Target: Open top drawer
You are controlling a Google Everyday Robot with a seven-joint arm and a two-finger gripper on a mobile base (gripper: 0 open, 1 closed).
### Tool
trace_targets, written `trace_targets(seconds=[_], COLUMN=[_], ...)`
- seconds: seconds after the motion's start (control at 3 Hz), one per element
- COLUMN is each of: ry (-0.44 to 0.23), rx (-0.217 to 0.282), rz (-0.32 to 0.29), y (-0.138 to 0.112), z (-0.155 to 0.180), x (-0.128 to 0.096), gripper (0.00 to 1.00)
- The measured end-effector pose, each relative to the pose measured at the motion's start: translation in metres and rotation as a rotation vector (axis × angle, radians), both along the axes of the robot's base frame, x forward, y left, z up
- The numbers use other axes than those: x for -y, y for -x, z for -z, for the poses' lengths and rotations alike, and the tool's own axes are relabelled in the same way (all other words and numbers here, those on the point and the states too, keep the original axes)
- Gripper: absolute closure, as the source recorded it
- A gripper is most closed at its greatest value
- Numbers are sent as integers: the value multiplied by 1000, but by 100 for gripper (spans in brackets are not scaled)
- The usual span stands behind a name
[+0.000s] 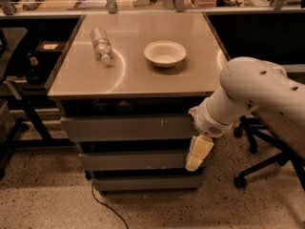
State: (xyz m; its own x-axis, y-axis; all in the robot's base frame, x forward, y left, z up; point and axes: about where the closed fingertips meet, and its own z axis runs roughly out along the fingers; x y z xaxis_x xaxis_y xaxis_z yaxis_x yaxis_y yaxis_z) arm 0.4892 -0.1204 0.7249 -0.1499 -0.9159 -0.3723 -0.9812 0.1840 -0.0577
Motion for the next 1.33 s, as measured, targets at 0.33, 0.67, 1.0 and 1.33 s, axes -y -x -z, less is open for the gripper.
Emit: trace_targets(seconds=[0.33,0.67,1.0,1.33], ry=[23,51,74,92], rx=[-2,-6,-5,7], rz=[-7,-10,-17,-27], y=[-14,-28,-42,-58], z=[17,32,45,53], x=[-2,-3,-3,-4], gripper=[0,0,0,0])
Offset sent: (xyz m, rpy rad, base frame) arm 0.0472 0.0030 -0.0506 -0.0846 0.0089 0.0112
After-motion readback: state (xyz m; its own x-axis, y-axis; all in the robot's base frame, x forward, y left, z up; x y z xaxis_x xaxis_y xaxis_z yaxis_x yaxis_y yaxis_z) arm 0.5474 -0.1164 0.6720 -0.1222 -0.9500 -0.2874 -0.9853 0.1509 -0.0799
